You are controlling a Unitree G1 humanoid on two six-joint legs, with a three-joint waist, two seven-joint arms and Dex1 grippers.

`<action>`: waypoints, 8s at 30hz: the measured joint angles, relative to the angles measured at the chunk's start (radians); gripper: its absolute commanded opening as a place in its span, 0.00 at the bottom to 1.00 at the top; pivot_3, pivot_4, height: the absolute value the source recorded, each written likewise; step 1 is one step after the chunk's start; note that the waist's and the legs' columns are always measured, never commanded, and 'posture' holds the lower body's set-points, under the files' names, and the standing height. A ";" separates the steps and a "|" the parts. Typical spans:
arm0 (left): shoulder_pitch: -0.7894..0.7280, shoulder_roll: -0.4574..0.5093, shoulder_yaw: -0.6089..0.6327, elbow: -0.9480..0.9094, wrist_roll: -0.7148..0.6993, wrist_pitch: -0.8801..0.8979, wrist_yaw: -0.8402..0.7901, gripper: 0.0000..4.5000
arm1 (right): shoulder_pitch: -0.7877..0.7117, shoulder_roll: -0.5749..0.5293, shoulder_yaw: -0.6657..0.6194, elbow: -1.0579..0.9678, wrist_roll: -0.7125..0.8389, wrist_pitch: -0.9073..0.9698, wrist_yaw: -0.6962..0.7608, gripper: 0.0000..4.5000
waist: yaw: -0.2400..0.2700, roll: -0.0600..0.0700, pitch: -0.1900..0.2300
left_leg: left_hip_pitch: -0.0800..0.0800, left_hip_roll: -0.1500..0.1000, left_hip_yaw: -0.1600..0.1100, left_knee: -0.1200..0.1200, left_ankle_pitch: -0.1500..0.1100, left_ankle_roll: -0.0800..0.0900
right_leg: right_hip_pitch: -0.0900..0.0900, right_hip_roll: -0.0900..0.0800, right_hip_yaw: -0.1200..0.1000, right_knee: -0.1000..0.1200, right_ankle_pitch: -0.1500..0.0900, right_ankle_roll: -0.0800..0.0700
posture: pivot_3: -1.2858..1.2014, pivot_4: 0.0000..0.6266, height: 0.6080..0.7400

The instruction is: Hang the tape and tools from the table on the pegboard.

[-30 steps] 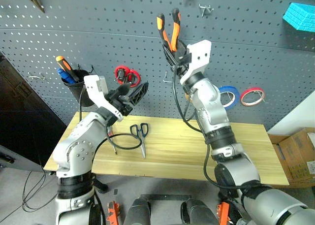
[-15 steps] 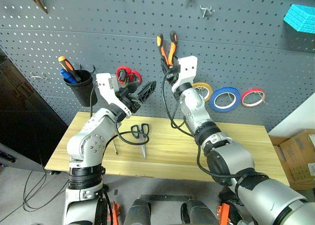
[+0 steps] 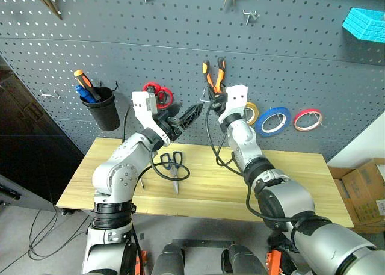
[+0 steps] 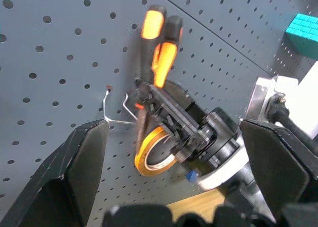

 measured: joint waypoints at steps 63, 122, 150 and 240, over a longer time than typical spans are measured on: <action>0.175 0.299 0.290 -0.430 -0.594 0.402 0.489 1.00 | -0.188 -0.028 -0.090 0.098 -0.018 -0.106 -0.039 0.38 | 0.106 0.019 0.137 | -0.007 0.001 -0.014 -0.001 -0.002 -0.003 | -0.001 0.000 -0.002 -0.010 -0.011 -0.010 | 0.68 0.45 1.00; 0.106 0.268 0.111 -0.276 -0.451 0.231 0.354 1.00 | 0.044 -0.090 -0.009 -0.347 -0.015 0.072 0.001 0.38 | 0.100 0.020 0.149 | -0.029 0.002 0.002 -0.002 0.012 0.017 | -0.014 -0.023 -0.022 -0.008 -0.010 -0.010 | 0.63 0.38 1.00; 0.081 0.253 0.107 -0.253 -0.419 0.231 0.350 1.00 | 0.082 -0.095 0.075 -0.217 -0.136 0.060 -0.090 0.87 | 0.081 0.019 0.148 | -0.029 0.001 0.001 -0.002 0.011 0.013 | -0.013 -0.022 -0.023 -0.010 -0.010 -0.009 | 0.63 0.36 1.00; 0.004 -0.360 0.018 0.443 0.507 0.210 0.649 1.00 | 0.649 -0.663 0.292 -1.280 0.205 0.858 0.954 1.00 | -0.029 0.007 0.119 | -0.038 0.003 0.025 -0.002 0.031 0.018 | -0.011 -0.025 -0.019 -0.016 0.006 0.012 | 0.50 0.45 1.00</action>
